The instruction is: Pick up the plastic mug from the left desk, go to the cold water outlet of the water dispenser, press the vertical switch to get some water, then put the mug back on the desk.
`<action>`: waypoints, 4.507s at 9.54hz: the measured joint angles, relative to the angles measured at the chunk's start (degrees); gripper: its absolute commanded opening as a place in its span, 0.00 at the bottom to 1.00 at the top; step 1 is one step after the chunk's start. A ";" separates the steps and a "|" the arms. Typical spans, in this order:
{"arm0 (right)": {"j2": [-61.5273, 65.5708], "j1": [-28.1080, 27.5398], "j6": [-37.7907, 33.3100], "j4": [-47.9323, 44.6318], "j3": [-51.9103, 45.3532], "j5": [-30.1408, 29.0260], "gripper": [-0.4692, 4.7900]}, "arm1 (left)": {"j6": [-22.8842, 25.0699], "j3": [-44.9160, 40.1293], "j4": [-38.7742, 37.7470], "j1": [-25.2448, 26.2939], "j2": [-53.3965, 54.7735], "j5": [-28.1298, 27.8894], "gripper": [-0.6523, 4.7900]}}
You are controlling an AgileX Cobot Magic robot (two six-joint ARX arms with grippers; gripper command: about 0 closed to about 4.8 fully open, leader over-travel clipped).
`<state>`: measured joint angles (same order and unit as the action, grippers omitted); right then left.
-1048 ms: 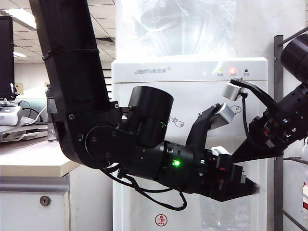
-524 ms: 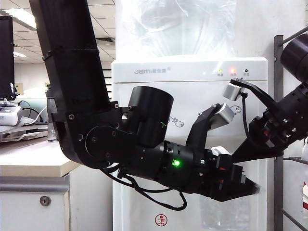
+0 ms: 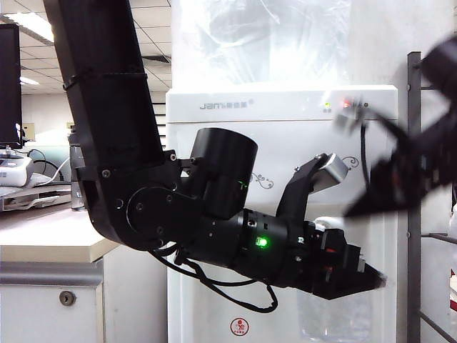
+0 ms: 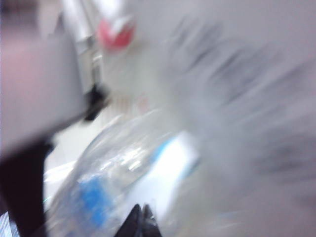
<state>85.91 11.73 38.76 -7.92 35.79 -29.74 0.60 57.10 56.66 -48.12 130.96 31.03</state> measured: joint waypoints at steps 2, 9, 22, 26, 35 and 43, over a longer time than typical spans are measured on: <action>-4.09 -0.04 -0.72 -0.07 0.02 0.61 0.09 | 0.00 0.00 0.00 0.00 0.00 0.02 0.11; -13.88 -0.04 -1.79 1.38 -0.09 3.17 0.09 | -3.08 0.00 0.04 0.00 0.00 1.55 0.11; -14.69 -0.07 -2.51 1.20 -0.07 4.31 0.09 | -6.29 -0.44 -0.33 0.00 0.11 4.74 0.11; -14.73 -0.11 -2.49 0.90 -0.07 4.57 0.09 | -6.38 -0.63 0.13 -2.36 0.09 10.97 0.11; -17.97 -1.07 -9.20 -4.04 -0.04 5.75 0.09 | -5.97 -0.59 4.35 -3.85 -0.17 10.75 0.11; -25.22 -1.09 -16.83 -8.44 0.02 5.73 0.09 | -3.30 -1.07 4.42 -3.87 -4.35 10.78 0.11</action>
<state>60.69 10.63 21.93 -16.36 35.81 -24.01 -2.70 56.03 61.08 -51.99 126.61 41.80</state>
